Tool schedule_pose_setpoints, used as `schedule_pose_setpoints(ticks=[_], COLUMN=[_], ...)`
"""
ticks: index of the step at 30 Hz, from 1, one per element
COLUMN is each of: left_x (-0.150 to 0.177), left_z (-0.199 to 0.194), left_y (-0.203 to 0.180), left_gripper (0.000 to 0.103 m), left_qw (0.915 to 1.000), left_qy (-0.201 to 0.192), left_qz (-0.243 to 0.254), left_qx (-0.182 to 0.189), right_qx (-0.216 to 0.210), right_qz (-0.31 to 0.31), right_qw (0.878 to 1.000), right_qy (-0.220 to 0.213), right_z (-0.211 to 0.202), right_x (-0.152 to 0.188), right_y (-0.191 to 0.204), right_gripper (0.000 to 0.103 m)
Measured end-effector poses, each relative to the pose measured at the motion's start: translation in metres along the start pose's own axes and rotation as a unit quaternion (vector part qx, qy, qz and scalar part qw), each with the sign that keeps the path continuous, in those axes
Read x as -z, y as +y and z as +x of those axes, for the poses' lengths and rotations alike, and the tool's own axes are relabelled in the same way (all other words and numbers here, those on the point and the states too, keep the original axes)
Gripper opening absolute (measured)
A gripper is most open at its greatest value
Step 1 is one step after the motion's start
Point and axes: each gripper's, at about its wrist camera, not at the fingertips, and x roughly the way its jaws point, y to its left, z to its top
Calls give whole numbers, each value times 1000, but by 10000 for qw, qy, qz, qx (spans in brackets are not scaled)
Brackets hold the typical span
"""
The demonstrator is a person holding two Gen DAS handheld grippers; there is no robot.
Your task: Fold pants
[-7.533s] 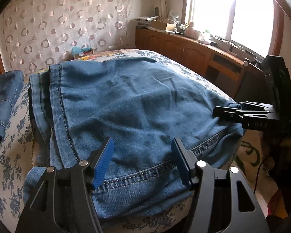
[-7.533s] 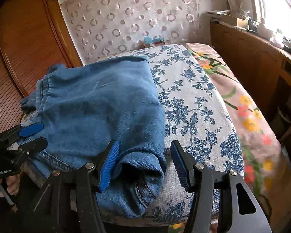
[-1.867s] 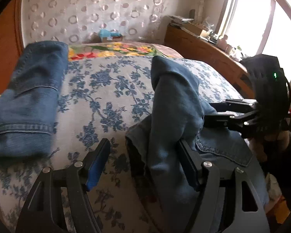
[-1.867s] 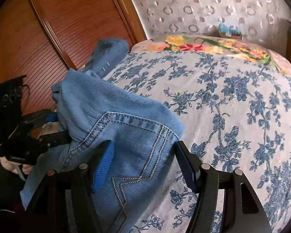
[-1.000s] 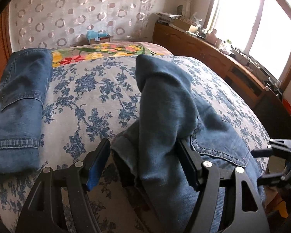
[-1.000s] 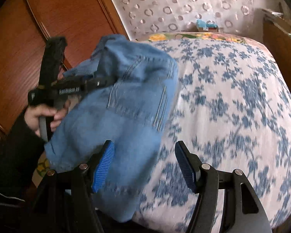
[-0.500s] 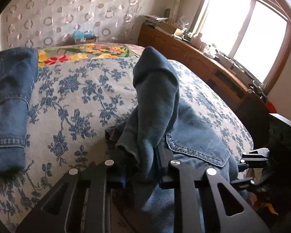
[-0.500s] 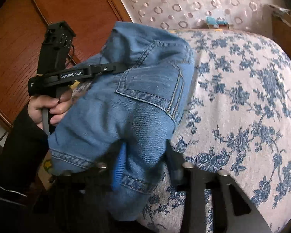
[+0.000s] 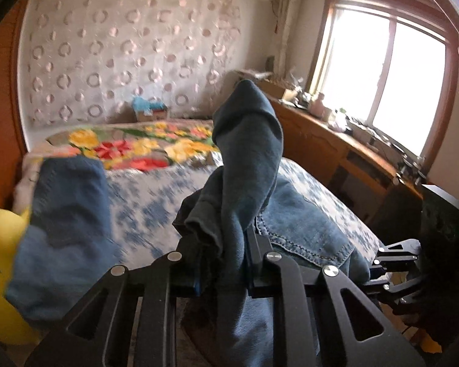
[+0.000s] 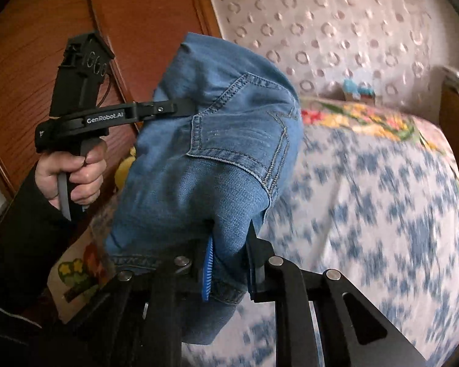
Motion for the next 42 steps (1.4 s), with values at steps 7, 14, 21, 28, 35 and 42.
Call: schedule_pose_setpoints(ticks=[7, 14, 21, 28, 35, 42], left_x=[-40, -77, -86, -55, -38, -40], left_z=[-21, -35, -26, 42, 61, 63], left_y=[43, 91, 148, 214, 227, 234], left_gripper=[20, 20, 20, 21, 22, 47], left_qw=[9984, 9937, 9897, 9853, 9858, 9826], left_qy=[-279, -336, -164, 498, 469, 664], left_qz=[113, 349, 201, -328, -587, -684], left_qx=[-480, -1007, -1407, -1602, -1505, -1597], right_qx=[-213, -495, -871, -418, -593, -509], right_qz=[-361, -550, -561, -312, -295, 145], right_qw=[9986, 9955, 9929, 9986, 9978, 9970], right_qy=[-328, -585, -591, 29, 90, 567], right_z=[32, 79, 146, 220, 233, 240], right_x=[-52, -99, -127, -123, -130, -119], right_y=[21, 49, 70, 51, 43, 26], right_gripper=[17, 17, 17, 20, 18, 40])
